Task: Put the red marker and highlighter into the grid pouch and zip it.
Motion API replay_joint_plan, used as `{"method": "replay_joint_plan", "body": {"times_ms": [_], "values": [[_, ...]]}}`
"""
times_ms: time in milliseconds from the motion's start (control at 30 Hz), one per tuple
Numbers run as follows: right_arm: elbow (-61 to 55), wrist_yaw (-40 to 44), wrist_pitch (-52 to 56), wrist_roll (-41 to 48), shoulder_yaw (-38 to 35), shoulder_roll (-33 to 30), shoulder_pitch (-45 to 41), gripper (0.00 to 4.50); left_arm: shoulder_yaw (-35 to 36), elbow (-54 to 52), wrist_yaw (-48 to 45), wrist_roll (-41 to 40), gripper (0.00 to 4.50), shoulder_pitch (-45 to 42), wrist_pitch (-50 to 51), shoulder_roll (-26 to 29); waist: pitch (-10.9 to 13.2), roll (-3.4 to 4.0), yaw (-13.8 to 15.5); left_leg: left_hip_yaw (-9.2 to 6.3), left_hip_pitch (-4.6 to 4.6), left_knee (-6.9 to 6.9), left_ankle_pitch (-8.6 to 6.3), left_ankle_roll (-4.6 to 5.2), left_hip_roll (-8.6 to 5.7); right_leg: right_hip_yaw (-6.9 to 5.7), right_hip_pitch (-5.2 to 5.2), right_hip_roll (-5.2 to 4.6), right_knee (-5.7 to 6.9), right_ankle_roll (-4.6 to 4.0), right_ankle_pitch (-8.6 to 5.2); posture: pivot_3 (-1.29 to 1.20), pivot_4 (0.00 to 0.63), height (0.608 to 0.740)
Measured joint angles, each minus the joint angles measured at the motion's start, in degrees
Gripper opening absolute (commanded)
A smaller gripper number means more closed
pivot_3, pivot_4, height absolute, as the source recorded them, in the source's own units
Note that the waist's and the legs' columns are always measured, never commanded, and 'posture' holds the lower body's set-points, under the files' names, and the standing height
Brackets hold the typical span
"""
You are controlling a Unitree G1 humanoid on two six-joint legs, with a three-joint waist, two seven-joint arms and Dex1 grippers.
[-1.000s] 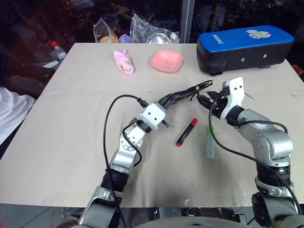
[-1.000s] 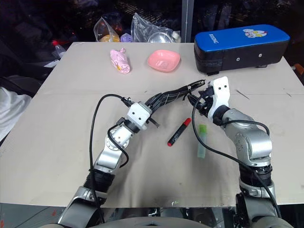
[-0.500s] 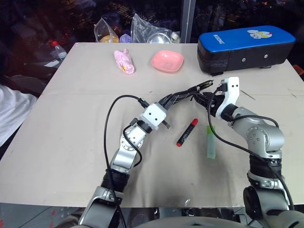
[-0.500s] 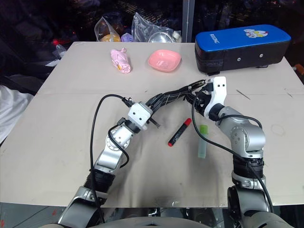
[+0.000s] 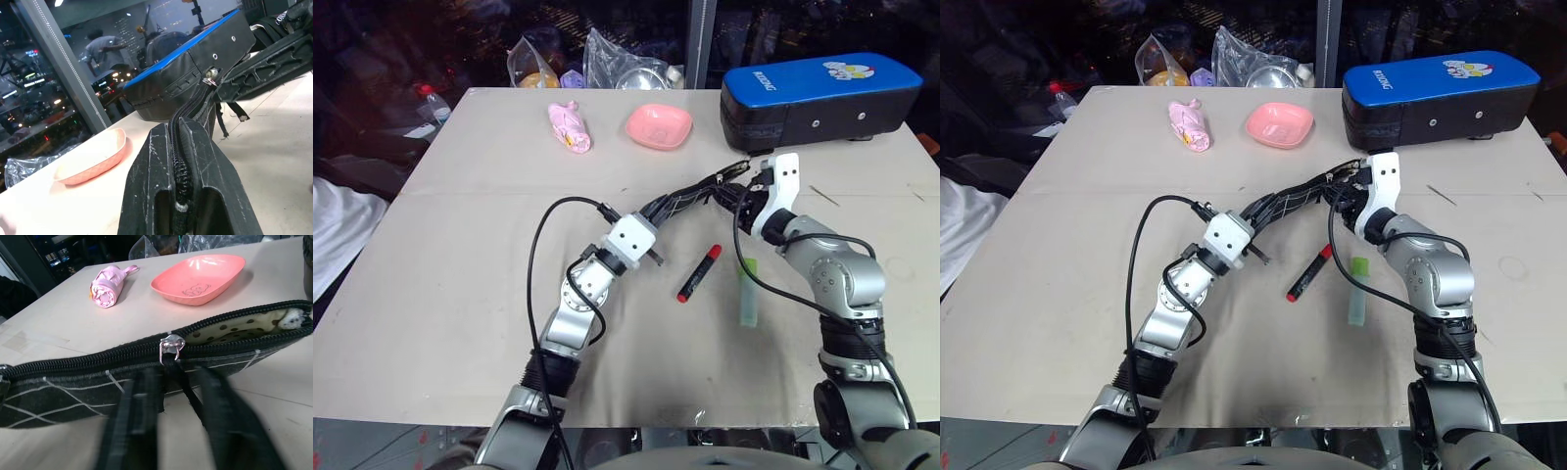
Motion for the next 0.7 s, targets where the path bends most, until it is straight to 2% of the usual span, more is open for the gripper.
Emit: {"method": "replay_joint_plan", "body": {"times_ms": [267,433,700], "values": [[-0.1,0.5,-0.6,-0.7,1.4,-0.9,-0.1,0.01,0.0,0.0,0.0,0.0,0.0,0.0,0.0,0.0,0.0,0.0,0.0,0.0,0.0,0.0,0.0,0.0,0.0,0.0,0.0,0.0,0.0,0.0,0.0,0.0,0.15,0.74],[-3.1,4.7,-0.1,-2.0,6.4,-5.9,-0.3,0.01,0.1,0.0,0.0,0.0,0.0,0.1,0.0,0.1,0.0,0.01,0.0,-0.01,0.0,0.0,0.0,0.0,0.0,0.0,0.0,0.0,-0.01,0.0,0.0,0.0,0.15,0.74],[-7.0,8.1,2.6,-1.3,10.1,-6.7,-2.4,0.01,0.3,0.0,0.3,0.1,0.0,0.1,0.0,0.1,0.0,0.01,0.0,-0.01,0.0,0.0,0.0,0.0,0.01,-0.01,0.0,0.0,-0.01,0.0,0.0,0.0,0.15,0.74]]}}
